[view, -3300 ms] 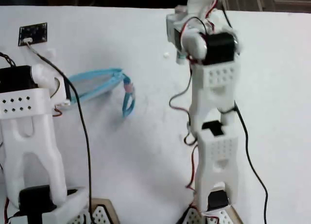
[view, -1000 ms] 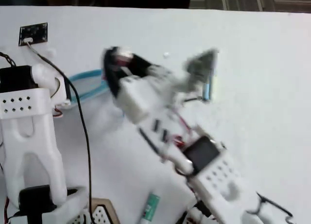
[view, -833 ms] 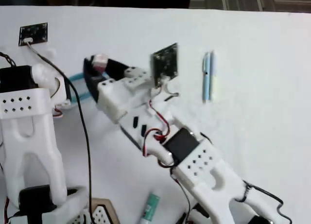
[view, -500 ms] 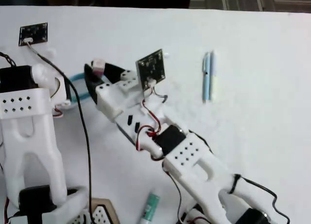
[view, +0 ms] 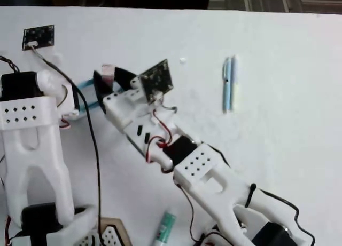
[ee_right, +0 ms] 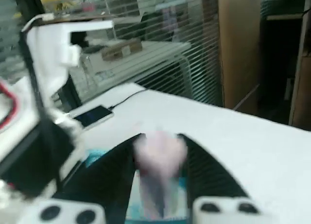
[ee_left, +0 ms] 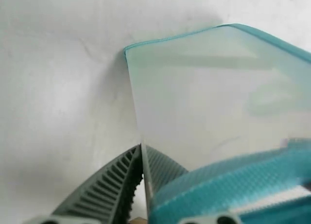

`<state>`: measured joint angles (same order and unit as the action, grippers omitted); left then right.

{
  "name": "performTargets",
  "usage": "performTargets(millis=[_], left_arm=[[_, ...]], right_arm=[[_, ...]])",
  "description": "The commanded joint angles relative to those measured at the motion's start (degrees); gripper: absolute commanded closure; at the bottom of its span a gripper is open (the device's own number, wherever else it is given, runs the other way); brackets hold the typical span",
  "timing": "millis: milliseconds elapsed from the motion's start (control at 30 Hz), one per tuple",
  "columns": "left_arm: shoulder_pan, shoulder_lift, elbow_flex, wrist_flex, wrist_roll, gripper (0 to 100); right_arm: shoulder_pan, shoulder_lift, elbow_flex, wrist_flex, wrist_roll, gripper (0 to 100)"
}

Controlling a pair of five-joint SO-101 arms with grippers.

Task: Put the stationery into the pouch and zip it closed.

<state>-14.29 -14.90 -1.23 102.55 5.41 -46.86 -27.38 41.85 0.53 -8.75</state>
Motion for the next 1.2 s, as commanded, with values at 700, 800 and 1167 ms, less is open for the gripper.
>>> performTargets(millis=[700, 800, 1167], left_arm=[[0.31, 1.98, 0.09, -0.26, -0.53, 98], [0.31, 1.98, 0.09, -0.26, -0.53, 98], [0.31, 1.98, 0.09, -0.26, -0.53, 98]], right_arm=[[41.45, 26.77, -50.55, 58.86, 0.97, 68.3], [43.65, 40.92, -63.12, 66.68, 0.97, 68.3], [45.14, 96.22, -114.9, 75.38, 0.88, 68.1]])
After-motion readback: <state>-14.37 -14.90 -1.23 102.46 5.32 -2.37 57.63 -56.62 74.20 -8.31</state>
